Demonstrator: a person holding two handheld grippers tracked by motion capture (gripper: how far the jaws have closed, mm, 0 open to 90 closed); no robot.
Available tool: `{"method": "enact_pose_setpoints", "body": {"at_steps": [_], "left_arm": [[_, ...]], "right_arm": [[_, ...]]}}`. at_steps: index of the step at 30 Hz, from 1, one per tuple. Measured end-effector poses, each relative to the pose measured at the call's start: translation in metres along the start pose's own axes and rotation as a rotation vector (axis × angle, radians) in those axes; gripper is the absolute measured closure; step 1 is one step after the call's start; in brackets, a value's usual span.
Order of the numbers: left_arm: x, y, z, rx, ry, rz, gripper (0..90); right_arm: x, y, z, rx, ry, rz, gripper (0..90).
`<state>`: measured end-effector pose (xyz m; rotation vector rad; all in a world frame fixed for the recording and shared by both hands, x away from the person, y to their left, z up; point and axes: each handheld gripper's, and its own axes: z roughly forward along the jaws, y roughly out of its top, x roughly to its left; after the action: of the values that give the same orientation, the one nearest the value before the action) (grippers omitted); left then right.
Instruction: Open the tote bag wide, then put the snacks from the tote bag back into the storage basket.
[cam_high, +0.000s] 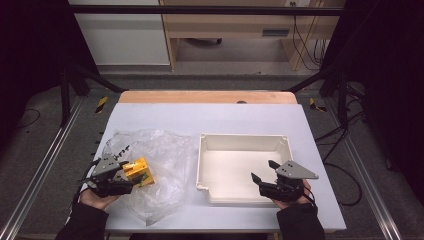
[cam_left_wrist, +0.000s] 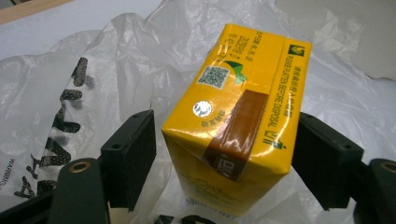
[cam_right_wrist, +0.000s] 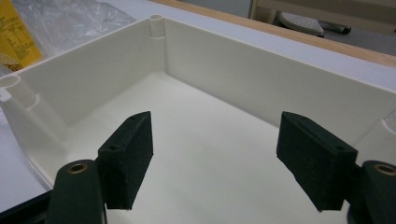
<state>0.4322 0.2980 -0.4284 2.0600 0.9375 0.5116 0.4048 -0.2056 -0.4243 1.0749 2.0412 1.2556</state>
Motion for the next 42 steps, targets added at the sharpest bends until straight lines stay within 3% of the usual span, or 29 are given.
{"method": "enact_pose_setpoints", "body": {"at_steps": [4,7,18,22,25,37,42], "left_arm": [[0.002,0.001,0.002,-0.006,-0.024,-0.007,27.5],[0.001,-0.001,0.002,-0.001,-0.039,0.008,35.1],[-0.002,-0.002,-0.003,0.009,-0.044,-0.006,48.2],[-0.003,-0.002,-0.003,0.001,-0.038,-0.011,48.0],[-0.003,0.001,-0.003,-0.011,-0.023,-0.026,33.1],[-0.003,-0.002,0.012,0.023,-0.039,-0.008,36.0],[-0.003,-0.001,0.014,0.025,-0.045,-0.008,43.1]], "right_arm": [[0.001,0.0,0.001,0.005,0.001,-0.002,27.8],[0.002,0.0,0.002,0.007,0.003,-0.004,28.5],[0.001,-0.001,0.002,0.007,0.009,-0.009,30.1],[0.002,-0.001,0.003,0.011,0.013,-0.012,30.3],[0.002,-0.001,0.003,0.012,0.014,-0.01,30.3],[0.003,-0.002,0.005,0.018,0.016,-0.012,30.6],[0.002,-0.002,0.004,0.018,0.018,-0.013,30.7]]}}
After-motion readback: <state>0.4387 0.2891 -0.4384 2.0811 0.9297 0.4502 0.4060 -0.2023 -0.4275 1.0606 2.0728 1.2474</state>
